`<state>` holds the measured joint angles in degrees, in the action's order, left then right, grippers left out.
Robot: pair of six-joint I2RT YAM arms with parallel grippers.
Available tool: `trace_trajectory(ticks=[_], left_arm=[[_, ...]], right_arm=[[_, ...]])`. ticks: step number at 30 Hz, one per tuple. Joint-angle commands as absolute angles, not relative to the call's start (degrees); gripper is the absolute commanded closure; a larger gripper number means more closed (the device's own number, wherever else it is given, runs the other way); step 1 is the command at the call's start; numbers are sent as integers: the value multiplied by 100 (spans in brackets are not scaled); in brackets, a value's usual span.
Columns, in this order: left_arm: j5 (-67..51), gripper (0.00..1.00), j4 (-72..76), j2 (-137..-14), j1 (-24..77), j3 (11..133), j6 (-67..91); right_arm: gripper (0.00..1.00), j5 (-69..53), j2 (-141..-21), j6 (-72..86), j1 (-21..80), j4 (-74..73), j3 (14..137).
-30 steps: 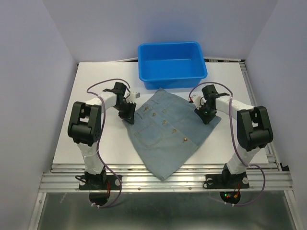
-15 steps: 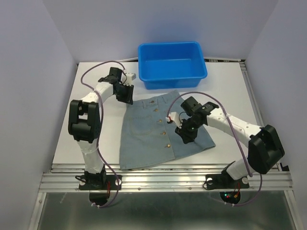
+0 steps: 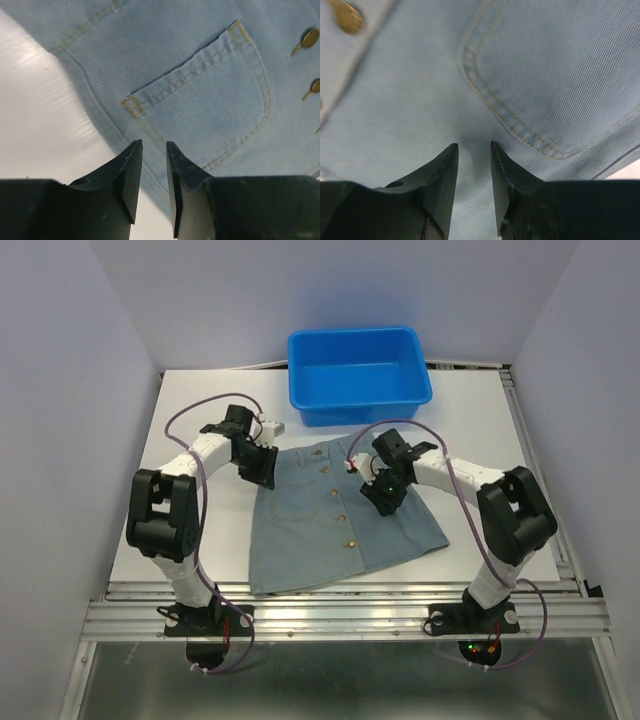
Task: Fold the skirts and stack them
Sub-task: Flatten the skirt out
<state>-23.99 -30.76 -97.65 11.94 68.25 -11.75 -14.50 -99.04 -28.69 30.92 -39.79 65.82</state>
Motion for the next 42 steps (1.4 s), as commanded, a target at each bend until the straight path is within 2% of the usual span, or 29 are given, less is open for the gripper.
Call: trace_trajectory(ticks=[1, 10, 15, 19, 24, 27, 29, 31, 33, 35, 42], left_arm=[[-2549, 65, -3191, -10001, 1502, 6767, -1309], [-2295, 69, -3015, -10160, 1748, 6513, -1485], [-1583, 73, -3067, -10090, 2520, 6048, -1792], [-1503, 75, -3383, -10274, 2900, 5897, -2021], [-2195, 78, -3674, -10301, 3321, 6134, -2188], [-3074, 78, -3726, -10064, 3699, 6222, -2197], [-3626, 74, -3788, -9696, 3797, 6327, -2188], [-3683, 71, -3814, -9284, 3788, 6573, -2162], [-3254, 68, -3841, -9089, 3753, 6906, -2162], [-2271, 67, -3823, -9017, 3605, 7187, -2188], [-705, 69, -3516, -9763, 2813, 7541, -2891]], right_arm=[[62, -993, -9879, -3093, 3023, -3621, 6206], [61, -318, -9773, -2953, 3023, -3332, 5870], [62, 149, -10974, -2997, 2665, -3155, 6564], [62, 255, -11617, -3041, 2303, -3155, 7381], [61, 54, -11953, -2910, 2241, -3190, 8322], [61, -315, -11962, -2681, 2241, -3375, 8709], [61, -421, -11692, -2646, 2241, -3480, 8719], [60, -475, -11384, -2628, 2241, -3515, 8561], [59, -509, -10891, -2610, 2241, -3656, 8403], [58, -562, -10453, -2549, 2241, -3944, 8236], [57, -984, -10125, -2040, 2241, -4552, 7691]])
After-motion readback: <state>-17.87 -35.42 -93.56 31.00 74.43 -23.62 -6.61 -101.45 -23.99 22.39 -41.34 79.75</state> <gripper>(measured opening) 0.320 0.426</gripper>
